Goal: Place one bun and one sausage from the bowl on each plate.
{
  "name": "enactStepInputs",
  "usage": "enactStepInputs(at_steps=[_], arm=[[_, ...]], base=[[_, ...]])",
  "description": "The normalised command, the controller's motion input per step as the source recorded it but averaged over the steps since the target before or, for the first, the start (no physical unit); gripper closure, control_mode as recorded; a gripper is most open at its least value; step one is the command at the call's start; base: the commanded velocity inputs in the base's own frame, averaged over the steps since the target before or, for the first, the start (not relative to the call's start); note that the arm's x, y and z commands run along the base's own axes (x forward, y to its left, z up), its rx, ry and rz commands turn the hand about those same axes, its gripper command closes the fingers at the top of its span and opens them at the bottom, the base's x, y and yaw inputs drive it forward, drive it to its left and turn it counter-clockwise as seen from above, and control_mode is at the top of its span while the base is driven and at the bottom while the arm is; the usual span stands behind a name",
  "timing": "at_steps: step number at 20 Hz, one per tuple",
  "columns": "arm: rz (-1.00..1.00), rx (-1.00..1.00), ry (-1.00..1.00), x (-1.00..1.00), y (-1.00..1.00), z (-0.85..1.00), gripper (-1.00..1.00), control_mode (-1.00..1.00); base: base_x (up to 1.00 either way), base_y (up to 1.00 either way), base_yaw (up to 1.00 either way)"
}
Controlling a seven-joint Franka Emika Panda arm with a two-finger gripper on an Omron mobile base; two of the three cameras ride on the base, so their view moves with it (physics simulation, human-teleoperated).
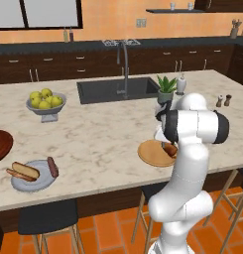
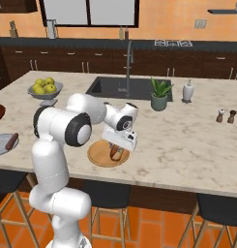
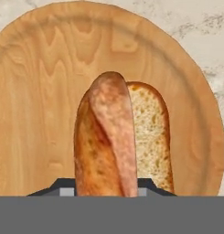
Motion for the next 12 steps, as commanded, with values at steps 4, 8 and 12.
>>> enactStepInputs(at_steps=[4,8,12], arm=[[0.0,-0.01,0.0,-0.14,-0.05,-0.2,-1.0,-1.0],[0.0,-0.03,0.0,-0.36,0.0,0.0,-1.0,-1.0],[0.03,-0.07,-0.01,-0.07,0.0,0.07,-1.0,-1.0]], base=[[0.0,0.0,0.0],[0.0,0.0,0.0],[0.0,0.0,0.0]])
